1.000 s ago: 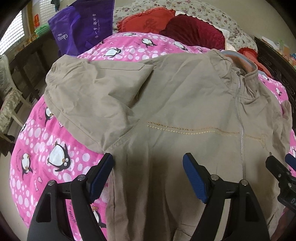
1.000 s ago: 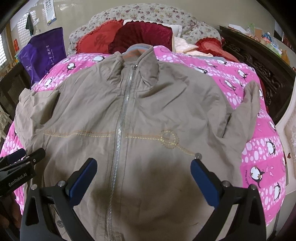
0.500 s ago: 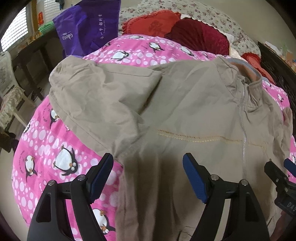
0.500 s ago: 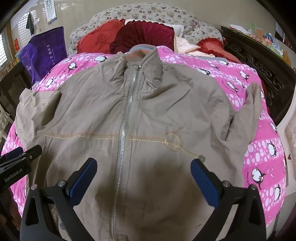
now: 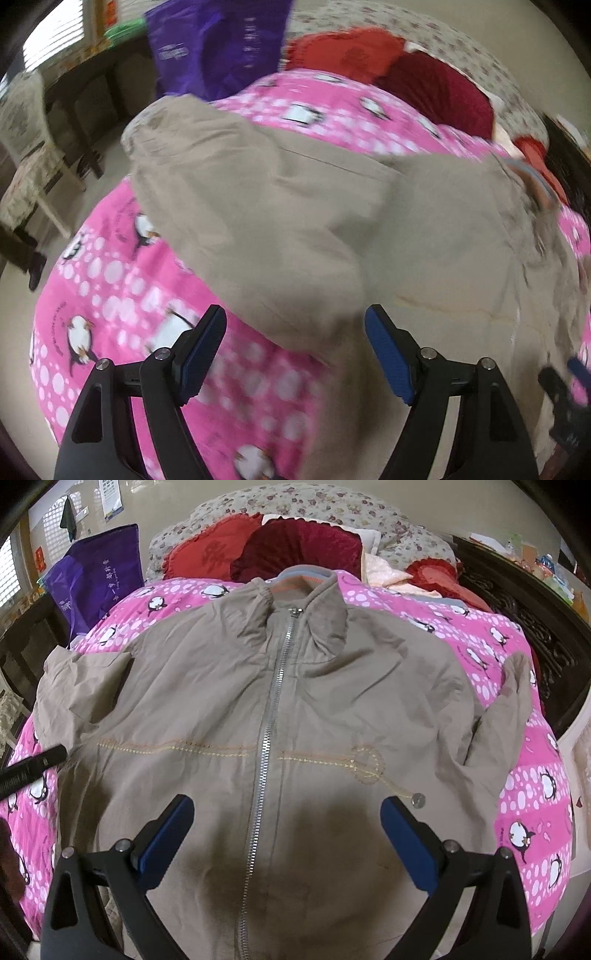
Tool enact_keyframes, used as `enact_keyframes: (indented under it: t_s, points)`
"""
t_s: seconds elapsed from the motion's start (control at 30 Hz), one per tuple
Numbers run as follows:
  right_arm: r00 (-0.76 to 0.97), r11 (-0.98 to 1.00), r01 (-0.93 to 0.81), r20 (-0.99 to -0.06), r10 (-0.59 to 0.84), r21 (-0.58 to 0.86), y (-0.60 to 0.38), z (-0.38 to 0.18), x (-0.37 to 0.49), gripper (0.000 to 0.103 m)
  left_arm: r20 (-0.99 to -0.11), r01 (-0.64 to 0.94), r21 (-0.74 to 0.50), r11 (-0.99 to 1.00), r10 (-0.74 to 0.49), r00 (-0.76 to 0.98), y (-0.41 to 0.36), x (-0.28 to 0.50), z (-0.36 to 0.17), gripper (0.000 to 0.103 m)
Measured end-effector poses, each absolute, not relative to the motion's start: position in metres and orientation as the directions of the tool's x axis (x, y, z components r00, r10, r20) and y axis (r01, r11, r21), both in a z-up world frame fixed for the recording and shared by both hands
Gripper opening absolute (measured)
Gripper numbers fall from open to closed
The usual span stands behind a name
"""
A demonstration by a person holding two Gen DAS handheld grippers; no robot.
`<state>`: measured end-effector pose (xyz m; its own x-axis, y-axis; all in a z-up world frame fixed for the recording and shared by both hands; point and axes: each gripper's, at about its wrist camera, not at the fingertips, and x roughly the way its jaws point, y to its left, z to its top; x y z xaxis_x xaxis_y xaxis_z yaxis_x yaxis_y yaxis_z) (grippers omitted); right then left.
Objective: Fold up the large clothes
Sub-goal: 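Grasp the jacket sleeve with the left gripper and lift it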
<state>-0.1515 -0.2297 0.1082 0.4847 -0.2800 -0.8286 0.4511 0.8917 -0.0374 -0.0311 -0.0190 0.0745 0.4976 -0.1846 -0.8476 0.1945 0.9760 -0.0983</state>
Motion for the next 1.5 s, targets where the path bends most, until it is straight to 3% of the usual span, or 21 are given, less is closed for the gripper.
enact_keyframes:
  t_s: [0.3, 0.53, 0.57, 0.6, 0.63, 0.7, 0.73, 0.83, 0.93, 1.17, 1.3, 1.5]
  points:
    - [0.474, 0.901, 0.433, -0.843, -0.256, -0.031, -0.226, 0.103, -0.146, 0.103, -0.835, -0.087, -0.130, 0.988, -0.062, 0.547, 0.078, 0.078, 0.072, 0.068]
    - [0.440, 0.908, 0.417, -0.864, -0.244, -0.045, -0.226, 0.095, -0.141, 0.103, -0.837, -0.321, -0.314, 0.894, -0.101, 0.538, 0.139, 0.150, 0.036, 0.066]
    - [0.438, 0.907, 0.419, -0.864, -0.248, -0.048, -0.228, 0.094, -0.141, 0.103, -0.835, -0.330, -0.307, 0.893, -0.087, 0.543, 0.140, 0.159, 0.033, 0.061]
    - [0.433, 0.905, 0.423, -0.866, -0.250, -0.050, -0.229, 0.094, -0.141, 0.103, -0.835, -0.323, -0.299, 0.898, -0.082, 0.544, 0.137, 0.164, 0.031, 0.049]
    - [0.426, 0.902, 0.430, -0.869, -0.251, -0.050, -0.231, 0.093, -0.141, 0.103, -0.835, -0.310, -0.294, 0.904, -0.085, 0.544, 0.132, 0.166, 0.029, 0.042]
    - [0.420, 0.896, 0.443, -0.873, -0.249, -0.042, -0.237, 0.091, -0.141, 0.103, -0.829, -0.255, -0.274, 0.927, -0.094, 0.551, 0.124, 0.173, 0.028, 0.010]
    - [0.419, 0.891, 0.451, -0.872, -0.251, -0.039, -0.239, 0.090, -0.142, 0.103, -0.823, -0.229, -0.261, 0.938, -0.092, 0.561, 0.118, 0.172, 0.033, 0.001]
    - [0.423, 0.885, 0.464, -0.871, -0.251, -0.030, -0.243, 0.091, -0.144, 0.102, -0.785, -0.187, -0.232, 0.955, -0.070, 0.616, 0.108, 0.152, 0.061, 0.000]
    - [0.437, 0.885, 0.465, -0.865, -0.246, -0.016, -0.246, 0.095, -0.148, 0.103, -0.709, -0.027, -0.213, 0.977, -0.136, 0.692, 0.076, 0.117, 0.106, 0.000]
    - [0.474, 0.861, 0.508, -0.846, -0.246, 0.034, -0.261, 0.108, -0.165, 0.103, -0.621, 0.437, -0.228, 0.870, -0.475, 0.623, -0.055, -0.006, 0.174, 0.000]
    - [0.480, 0.840, 0.540, -0.838, -0.262, 0.047, -0.274, 0.115, -0.183, 0.103, -0.634, 0.590, -0.236, 0.772, -0.583, 0.508, -0.128, -0.064, 0.165, 0.000]
    - [0.464, 0.804, 0.592, -0.836, -0.292, 0.047, -0.295, 0.120, -0.212, 0.102, -0.720, 0.641, -0.260, 0.722, -0.587, 0.370, -0.197, -0.104, 0.109, 0.000]
